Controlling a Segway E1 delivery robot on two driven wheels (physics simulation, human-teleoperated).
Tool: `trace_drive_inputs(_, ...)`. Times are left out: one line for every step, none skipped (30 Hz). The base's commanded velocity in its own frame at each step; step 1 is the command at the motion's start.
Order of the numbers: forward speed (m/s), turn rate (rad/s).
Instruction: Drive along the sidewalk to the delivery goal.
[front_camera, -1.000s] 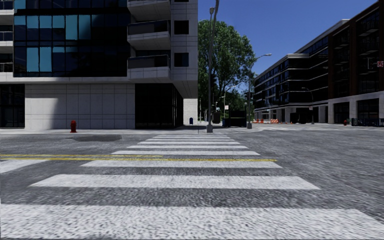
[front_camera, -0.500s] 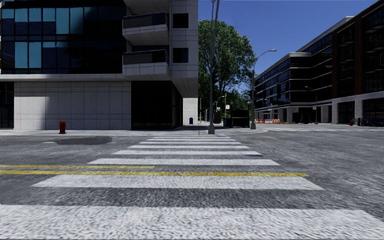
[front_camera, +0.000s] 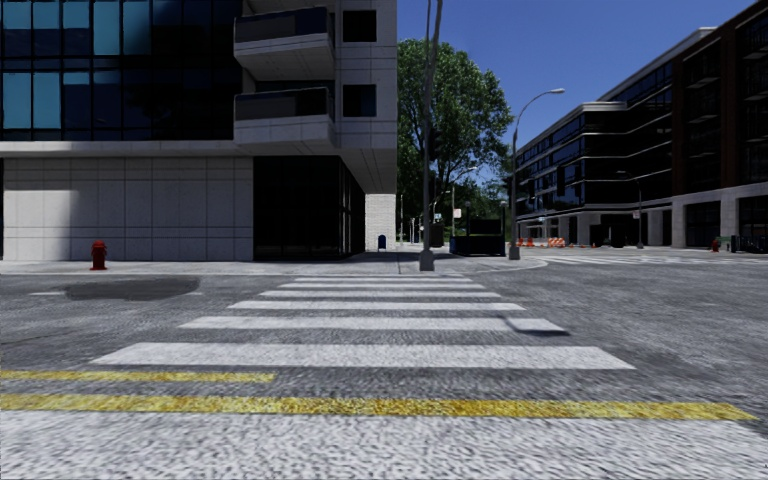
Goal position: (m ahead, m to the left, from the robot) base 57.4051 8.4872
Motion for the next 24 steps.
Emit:
trace_drive_inputs(2.00,0.00)
trace_drive_inputs(2.00,0.00)
trace_drive_inputs(2.00,0.00)
trace_drive_inputs(2.00,0.00)
trace_drive_inputs(2.00,0.00)
trace_drive_inputs(2.00,0.00)
trace_drive_inputs(2.00,0.00)
trace_drive_inputs(2.00,0.00)
trace_drive_inputs(2.00,0.00)
trace_drive_inputs(2.00,0.00)
trace_drive_inputs(2.00,0.00)
trace_drive_inputs(2.00,0.00)
trace_drive_inputs(2.00,0.00)
trace_drive_inputs(2.00,0.00)
trace_drive_inputs(2.00,-0.04)
trace_drive_inputs(2.00,-0.07)
trace_drive_inputs(2.00,-0.07)
trace_drive_inputs(2.00,-0.10)
trace_drive_inputs(2.00,-0.12)
trace_drive_inputs(2.00,-0.15)
trace_drive_inputs(2.00,-0.15)
trace_drive_inputs(2.00,-0.16)
trace_drive_inputs(2.00,-0.17)
trace_drive_inputs(2.00,-0.17)
